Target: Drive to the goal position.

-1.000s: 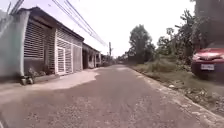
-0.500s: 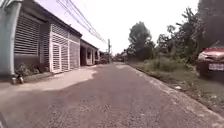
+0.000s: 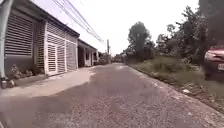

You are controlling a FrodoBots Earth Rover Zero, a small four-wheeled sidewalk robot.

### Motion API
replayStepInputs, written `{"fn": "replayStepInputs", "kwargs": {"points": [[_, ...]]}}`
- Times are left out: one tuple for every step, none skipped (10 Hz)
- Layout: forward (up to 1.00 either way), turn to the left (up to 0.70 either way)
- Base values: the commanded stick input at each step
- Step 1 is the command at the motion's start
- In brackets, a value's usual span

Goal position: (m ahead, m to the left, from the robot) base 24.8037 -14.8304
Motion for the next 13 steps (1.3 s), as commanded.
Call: {"fn": "replayStepInputs", "kwargs": {"points": [[0.7,0.0],[0.7,0.0],[0.7,0.0],[0.7,0.0],[0.7,0.0],[0.7,0.0],[0.7,0.0],[0.7,0.0],[0.7,0.0],[0.7,0.0],[0.7,0.0],[0.7,0.0],[0.7,0.0]]}}
